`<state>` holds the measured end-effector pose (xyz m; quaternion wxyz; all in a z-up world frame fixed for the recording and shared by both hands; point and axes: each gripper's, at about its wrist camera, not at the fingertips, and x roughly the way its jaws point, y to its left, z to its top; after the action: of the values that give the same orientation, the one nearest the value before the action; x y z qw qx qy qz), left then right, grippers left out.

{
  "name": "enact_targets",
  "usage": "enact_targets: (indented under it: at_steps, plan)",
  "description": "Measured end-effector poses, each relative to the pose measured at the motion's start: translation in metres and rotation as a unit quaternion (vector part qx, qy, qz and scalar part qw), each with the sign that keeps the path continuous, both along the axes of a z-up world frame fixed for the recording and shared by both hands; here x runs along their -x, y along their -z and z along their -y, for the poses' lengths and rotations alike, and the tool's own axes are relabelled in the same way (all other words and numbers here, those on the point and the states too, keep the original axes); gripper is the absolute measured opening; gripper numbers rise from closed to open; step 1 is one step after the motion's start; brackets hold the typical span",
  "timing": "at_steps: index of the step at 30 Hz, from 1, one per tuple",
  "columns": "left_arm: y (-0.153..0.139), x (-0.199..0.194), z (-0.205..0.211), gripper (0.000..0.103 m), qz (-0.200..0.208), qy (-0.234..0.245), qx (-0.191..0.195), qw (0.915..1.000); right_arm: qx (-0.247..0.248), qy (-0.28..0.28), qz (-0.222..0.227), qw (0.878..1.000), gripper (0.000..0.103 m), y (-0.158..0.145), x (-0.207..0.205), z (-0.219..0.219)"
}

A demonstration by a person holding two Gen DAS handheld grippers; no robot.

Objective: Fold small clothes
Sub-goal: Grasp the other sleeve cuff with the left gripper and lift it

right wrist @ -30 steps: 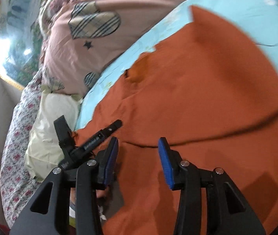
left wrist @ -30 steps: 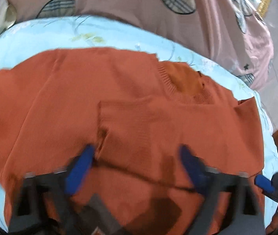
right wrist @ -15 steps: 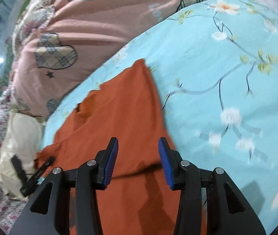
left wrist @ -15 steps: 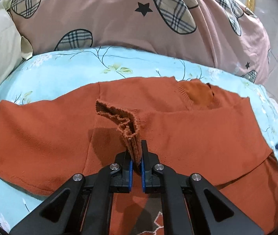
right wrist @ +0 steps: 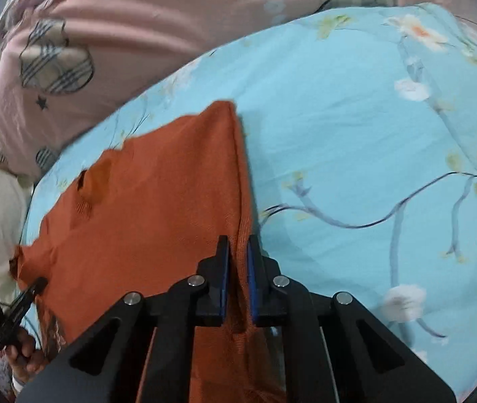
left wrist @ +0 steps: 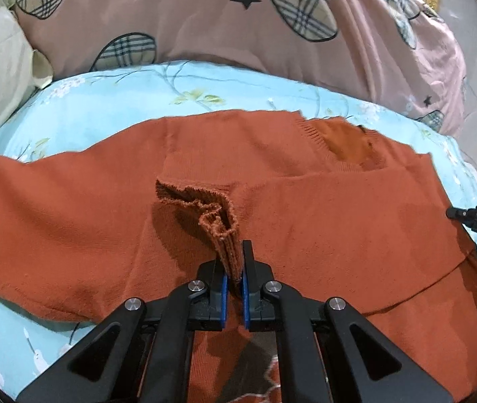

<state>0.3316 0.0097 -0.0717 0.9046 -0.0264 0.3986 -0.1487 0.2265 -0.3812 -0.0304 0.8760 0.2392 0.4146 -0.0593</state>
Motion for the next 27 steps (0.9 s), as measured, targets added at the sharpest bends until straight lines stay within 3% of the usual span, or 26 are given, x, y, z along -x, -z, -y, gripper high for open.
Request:
enact_targets:
  at_steps: [3, 6, 8, 10, 12, 13, 17, 21, 22, 26, 27]
  plan:
    - [-0.001, 0.001, 0.011, 0.005, 0.006, 0.011, -0.008, 0.9999, 0.026, 0.014, -0.018, 0.999, 0.016, 0.001, 0.005, -0.009]
    - [0.004, -0.001, 0.01, 0.005, -0.002, 0.006, -0.011, 0.9999, 0.042, 0.013, 0.033, 0.998, 0.018, -0.021, 0.025, -0.029]
    - [0.006, -0.002, 0.004, 0.005, -0.007, 0.001, 0.0, 1.0, 0.025, -0.022, 0.046, 0.998, 0.035, -0.022, 0.028, -0.043]
    - [0.008, -0.003, 0.001, 0.005, -0.011, -0.002, 0.003, 0.9999, 0.013, -0.048, 0.022, 0.999, 0.044, -0.01, 0.023, -0.054]
    - [0.008, -0.002, 0.0, 0.006, -0.012, -0.001, 0.0, 0.9999, 0.027, -0.038, -0.012, 0.999, 0.044, 0.008, 0.02, -0.054]
    - [0.009, 0.0, -0.001, 0.007, -0.013, -0.001, -0.001, 0.9999, 0.01, -0.03, -0.006, 0.999, 0.043, 0.012, 0.023, -0.049]
    - [0.006, 0.013, -0.023, 0.014, -0.015, -0.01, 0.012, 0.9998, -0.002, -0.016, 0.002, 1.0, 0.044, -0.005, 0.038, -0.055]
    - [-0.007, 0.031, -0.065, 0.017, 0.002, -0.05, 0.008, 0.9987, -0.016, -0.052, 0.034, 0.998, 0.047, -0.023, 0.054, -0.082]
    - [-0.013, 0.036, -0.081, 0.021, 0.012, -0.069, 0.005, 0.9975, -0.018, -0.062, 0.038, 0.997, 0.049, -0.025, 0.058, -0.093]
    - [-0.03, 0.042, -0.136, 0.059, 0.043, -0.147, -0.034, 0.9875, -0.04, -0.108, 0.035, 0.993, 0.054, -0.024, 0.071, -0.13]
    - [-0.033, 0.041, -0.15, 0.063, 0.049, -0.167, -0.049, 0.9836, -0.044, -0.113, 0.032, 0.992, 0.055, -0.023, 0.072, -0.137]
